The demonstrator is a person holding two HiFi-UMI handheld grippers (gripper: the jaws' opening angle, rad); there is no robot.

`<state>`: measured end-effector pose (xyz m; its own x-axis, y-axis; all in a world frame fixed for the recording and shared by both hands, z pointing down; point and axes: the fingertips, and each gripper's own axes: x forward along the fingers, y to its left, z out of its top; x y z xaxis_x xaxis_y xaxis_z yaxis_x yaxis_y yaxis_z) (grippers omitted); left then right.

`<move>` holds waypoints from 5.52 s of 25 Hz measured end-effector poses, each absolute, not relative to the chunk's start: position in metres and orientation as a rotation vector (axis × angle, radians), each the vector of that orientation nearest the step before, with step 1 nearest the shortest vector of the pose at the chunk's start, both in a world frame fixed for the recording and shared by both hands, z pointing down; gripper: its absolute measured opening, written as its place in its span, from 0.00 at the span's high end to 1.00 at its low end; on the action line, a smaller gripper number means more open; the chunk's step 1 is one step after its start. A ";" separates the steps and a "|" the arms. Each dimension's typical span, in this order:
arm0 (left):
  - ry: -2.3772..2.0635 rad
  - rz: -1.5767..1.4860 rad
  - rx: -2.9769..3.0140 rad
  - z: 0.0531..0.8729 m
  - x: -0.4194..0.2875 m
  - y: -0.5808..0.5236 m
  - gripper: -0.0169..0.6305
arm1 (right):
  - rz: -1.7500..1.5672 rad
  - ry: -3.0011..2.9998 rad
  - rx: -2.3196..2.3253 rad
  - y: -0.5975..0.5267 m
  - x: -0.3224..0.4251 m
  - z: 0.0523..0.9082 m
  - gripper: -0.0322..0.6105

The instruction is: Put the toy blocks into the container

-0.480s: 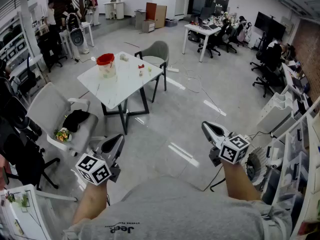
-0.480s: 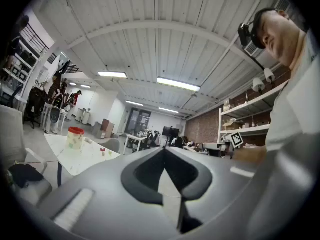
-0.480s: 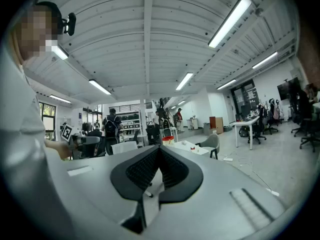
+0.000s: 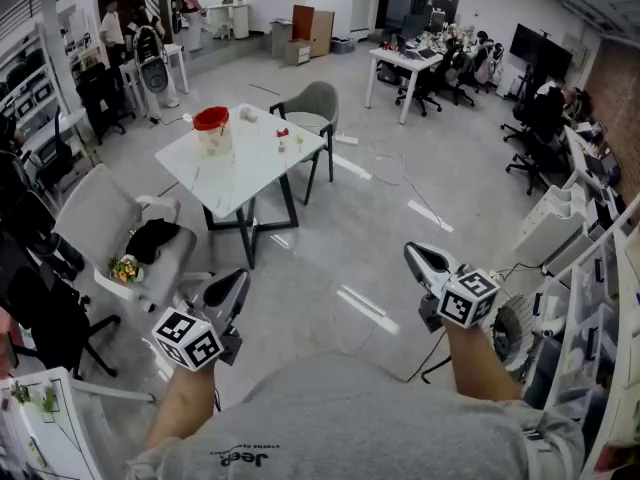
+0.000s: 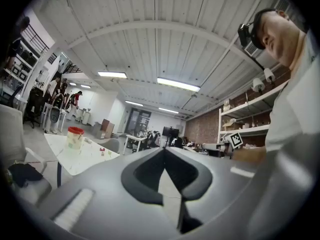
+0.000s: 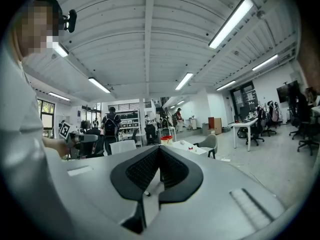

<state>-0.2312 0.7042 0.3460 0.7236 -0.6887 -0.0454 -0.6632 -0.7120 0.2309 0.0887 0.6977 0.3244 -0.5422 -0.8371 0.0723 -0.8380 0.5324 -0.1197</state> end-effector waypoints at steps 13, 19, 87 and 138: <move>-1.071 -0.174 2.734 0.345 -0.207 0.704 0.88 | 0.136 -2.738 1.548 0.698 0.117 0.321 0.93; -1.057 -0.177 2.752 0.341 -0.174 0.703 0.88 | 0.126 -2.779 1.513 0.703 0.141 0.312 0.44; -0.895 -0.164 2.811 0.347 0.126 -0.070 0.88 | 0.172 -2.842 1.402 -0.074 0.389 0.328 0.44; -1.503 -0.096 2.451 0.442 -0.145 -0.249 0.88 | 0.219 -2.555 0.239 -0.315 0.006 0.532 0.44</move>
